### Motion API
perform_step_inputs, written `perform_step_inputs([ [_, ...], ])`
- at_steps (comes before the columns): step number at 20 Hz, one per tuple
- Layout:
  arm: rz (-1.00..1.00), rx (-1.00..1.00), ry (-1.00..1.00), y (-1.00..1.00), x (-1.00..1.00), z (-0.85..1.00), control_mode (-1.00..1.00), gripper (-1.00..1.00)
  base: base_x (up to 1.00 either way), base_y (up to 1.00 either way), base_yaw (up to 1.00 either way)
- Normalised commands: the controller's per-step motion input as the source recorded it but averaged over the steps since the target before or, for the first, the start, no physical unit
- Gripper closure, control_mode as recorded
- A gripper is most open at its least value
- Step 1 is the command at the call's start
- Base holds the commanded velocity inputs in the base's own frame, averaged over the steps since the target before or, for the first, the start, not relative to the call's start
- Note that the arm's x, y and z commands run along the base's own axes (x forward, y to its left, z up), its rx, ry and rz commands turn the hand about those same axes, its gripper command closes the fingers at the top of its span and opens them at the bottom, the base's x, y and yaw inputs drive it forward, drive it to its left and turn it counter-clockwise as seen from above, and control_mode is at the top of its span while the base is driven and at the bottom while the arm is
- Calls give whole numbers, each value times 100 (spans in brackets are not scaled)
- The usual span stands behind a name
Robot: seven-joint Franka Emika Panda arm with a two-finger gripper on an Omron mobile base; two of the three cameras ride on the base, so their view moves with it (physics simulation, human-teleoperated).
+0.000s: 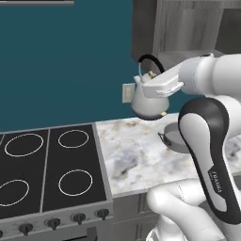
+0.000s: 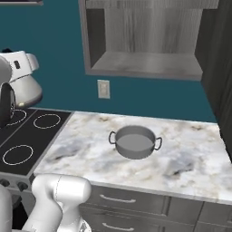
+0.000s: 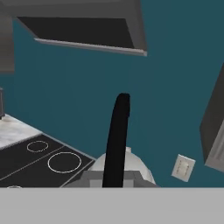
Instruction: Pick the kettle from the cabinet and place it on a stove burner. Then pick the pot from the counter and place it on another stove burner. Finally, turn both burners on.
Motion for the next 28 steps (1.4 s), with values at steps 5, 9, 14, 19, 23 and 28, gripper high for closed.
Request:
perform_step_inputs([
  [5,0,0,0,0,0,0,100,100,0,51,-8],
  [9,0,0,0,0,0,0,100,100,0,65,-10],
  [14,0,0,0,0,0,0,100,100,0,78,-9],
  [19,0,0,0,0,0,0,100,100,0,84,-6],
  [23,0,0,0,0,0,0,100,100,-18,79,-1],
  [28,0,0,0,0,0,0,100,100,-58,58,1],
])
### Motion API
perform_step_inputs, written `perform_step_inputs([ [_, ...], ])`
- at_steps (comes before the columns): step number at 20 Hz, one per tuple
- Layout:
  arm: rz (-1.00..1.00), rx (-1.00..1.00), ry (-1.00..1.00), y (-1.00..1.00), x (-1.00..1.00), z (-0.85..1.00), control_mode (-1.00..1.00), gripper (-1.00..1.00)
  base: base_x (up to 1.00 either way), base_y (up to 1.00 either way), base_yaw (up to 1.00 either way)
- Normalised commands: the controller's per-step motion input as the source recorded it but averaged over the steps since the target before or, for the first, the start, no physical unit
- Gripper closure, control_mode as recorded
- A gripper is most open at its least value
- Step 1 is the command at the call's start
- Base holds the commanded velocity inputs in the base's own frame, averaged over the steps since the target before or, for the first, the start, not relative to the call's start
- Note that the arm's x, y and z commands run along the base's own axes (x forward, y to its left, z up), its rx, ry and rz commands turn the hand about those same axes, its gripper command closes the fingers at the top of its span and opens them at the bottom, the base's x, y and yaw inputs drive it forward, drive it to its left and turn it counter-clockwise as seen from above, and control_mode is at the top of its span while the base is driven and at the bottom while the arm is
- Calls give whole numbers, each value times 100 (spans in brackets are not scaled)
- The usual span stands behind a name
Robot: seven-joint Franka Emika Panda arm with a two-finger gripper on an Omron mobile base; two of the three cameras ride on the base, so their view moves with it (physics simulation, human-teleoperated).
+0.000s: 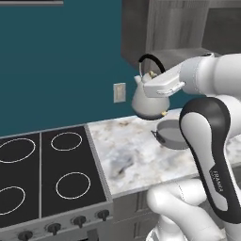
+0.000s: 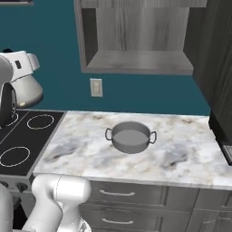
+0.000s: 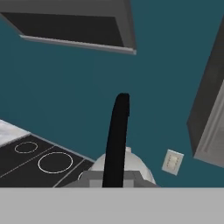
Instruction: Pick the kettle from the cabinet and place it on a stove burner. Then pick the pot from the counter and place it on another stove burner. Finally, turn both burners on.
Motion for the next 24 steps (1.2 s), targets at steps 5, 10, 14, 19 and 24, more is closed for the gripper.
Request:
perform_step_inputs([
  [5,0,0,0,0,0,0,100,100,-94,13,1],
  [10,0,0,0,0,0,0,100,100,-90,4,2],
  [14,0,0,0,0,0,0,100,100,-4,65,2],
  [19,0,0,0,0,0,0,100,100,19,75,0],
  [24,0,0,0,0,0,0,100,100,29,33,1],
])
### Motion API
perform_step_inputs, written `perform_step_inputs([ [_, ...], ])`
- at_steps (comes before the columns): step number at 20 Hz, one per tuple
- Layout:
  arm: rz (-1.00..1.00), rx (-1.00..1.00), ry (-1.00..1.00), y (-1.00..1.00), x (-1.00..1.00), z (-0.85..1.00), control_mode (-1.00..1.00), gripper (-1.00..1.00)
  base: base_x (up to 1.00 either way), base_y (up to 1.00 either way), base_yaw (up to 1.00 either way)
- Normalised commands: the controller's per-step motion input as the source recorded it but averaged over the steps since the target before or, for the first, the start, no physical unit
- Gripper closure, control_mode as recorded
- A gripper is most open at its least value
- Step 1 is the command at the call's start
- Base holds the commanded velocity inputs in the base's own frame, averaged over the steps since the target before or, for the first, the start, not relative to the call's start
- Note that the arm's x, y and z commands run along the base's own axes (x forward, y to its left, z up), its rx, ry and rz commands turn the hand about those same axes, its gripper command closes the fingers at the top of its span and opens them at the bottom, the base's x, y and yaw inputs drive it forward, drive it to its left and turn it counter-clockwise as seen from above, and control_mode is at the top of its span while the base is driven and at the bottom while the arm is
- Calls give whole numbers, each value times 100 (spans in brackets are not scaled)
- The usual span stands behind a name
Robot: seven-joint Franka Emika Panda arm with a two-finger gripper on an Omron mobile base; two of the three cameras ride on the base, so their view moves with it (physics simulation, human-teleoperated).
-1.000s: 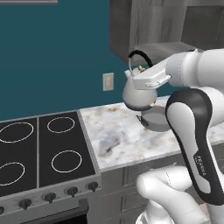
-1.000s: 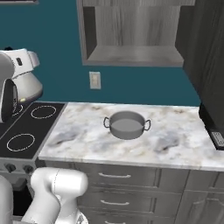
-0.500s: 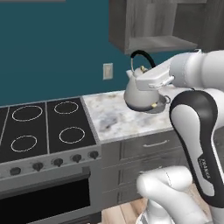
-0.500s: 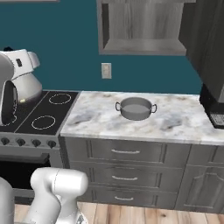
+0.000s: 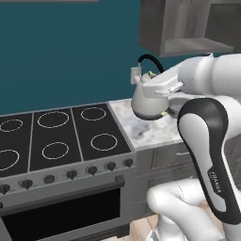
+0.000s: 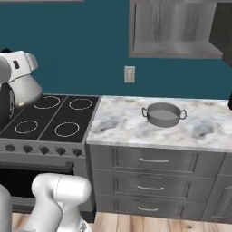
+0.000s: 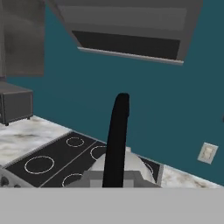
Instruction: Pick the kettle from the cabinet and place it on a stove burner. Then pick the pot from the counter and place it on another stove burner. Finally, turn both burners on.
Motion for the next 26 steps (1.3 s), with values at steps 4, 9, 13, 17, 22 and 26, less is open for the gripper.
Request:
perform_step_inputs([
  [4,0,0,0,0,0,0,100,100,45,5,1],
  [9,0,0,0,0,0,0,100,100,48,0,2],
  [13,0,0,0,0,0,0,100,100,36,4,2],
  [17,0,0,0,0,0,0,100,100,30,4,1],
  [22,0,0,0,0,0,0,100,100,34,2,0],
  [26,0,0,0,0,0,0,100,100,24,3,0],
])
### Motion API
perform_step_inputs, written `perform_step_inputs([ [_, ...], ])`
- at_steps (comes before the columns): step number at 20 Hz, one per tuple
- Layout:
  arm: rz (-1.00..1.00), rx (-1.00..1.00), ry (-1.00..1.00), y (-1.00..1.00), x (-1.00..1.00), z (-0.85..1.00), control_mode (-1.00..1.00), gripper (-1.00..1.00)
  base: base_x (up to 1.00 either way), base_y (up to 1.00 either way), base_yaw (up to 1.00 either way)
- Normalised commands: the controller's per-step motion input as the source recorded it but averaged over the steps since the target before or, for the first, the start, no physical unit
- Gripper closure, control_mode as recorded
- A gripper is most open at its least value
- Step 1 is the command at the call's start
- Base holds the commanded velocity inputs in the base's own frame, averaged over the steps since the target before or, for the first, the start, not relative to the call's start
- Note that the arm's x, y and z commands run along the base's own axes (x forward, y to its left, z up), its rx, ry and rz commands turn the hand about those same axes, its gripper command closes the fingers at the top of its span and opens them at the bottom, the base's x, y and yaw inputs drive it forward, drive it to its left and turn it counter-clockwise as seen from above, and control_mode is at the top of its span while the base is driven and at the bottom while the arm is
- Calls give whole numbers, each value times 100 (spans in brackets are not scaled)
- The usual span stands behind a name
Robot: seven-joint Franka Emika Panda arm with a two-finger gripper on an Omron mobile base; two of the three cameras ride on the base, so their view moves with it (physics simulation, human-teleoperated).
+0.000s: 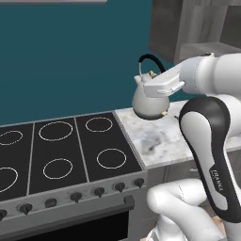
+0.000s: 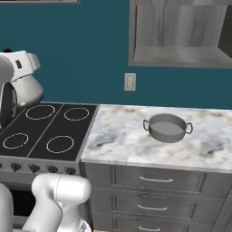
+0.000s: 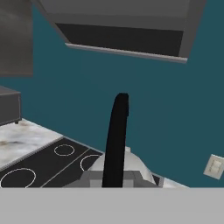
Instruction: Pick the kettle from the cabinet and place it on a stove burner. Then pick the pot from the counter and place it on another stove burner. Finally, turn both burners on.
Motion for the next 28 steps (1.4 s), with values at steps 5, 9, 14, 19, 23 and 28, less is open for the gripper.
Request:
perform_step_inputs([
  [5,0,0,0,0,0,0,100,100,11,0,0],
  [9,0,0,0,0,0,0,100,100,20,0,0],
  [14,0,0,0,0,0,0,100,100,26,0,0],
  [19,0,0,0,0,0,0,100,100,28,0,0],
  [23,0,0,0,3,5,-1,-100,100,1,0,0],
  [28,0,0,2,10,27,-17,-100,100,0,0,0],
])
